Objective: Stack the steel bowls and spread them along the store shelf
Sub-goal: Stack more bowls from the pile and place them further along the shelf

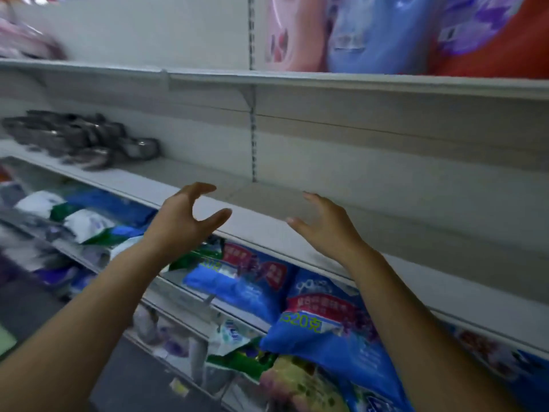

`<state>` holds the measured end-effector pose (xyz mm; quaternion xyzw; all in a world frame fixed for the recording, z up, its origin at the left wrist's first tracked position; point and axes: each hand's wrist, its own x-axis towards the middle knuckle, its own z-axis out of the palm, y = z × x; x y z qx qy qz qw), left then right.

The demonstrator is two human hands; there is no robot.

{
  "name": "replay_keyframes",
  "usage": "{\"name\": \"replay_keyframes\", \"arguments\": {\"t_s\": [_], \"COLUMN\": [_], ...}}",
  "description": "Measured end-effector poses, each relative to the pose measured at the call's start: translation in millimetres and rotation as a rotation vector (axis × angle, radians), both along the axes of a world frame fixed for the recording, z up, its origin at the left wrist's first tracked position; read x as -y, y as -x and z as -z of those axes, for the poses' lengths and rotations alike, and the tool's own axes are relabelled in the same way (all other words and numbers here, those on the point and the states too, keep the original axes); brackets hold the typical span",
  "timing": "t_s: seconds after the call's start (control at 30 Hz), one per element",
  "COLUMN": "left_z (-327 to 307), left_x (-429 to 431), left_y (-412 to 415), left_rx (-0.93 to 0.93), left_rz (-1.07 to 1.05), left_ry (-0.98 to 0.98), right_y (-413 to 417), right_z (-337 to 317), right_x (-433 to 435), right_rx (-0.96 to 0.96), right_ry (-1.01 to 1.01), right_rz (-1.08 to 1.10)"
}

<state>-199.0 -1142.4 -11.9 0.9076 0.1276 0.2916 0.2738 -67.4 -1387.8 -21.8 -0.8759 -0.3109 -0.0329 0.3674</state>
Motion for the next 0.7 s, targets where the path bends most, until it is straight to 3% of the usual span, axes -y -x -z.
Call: {"name": "replay_keyframes", "arguments": {"t_s": [0.47, 0.7], "left_z": [-14, 15], "left_x": [-226, -312], "left_y": [-4, -17], "left_rx": [-0.036, 0.007], "left_rz": [-0.301, -0.420], "left_ry": [-0.048, 0.099], "right_y": [-62, -70], "right_z": [-21, -13], "right_x": [-290, -392], "right_rx": [-0.027, -0.096], "right_ry": [-0.047, -0.039], "right_rz": [-0.325, -0.434]}}
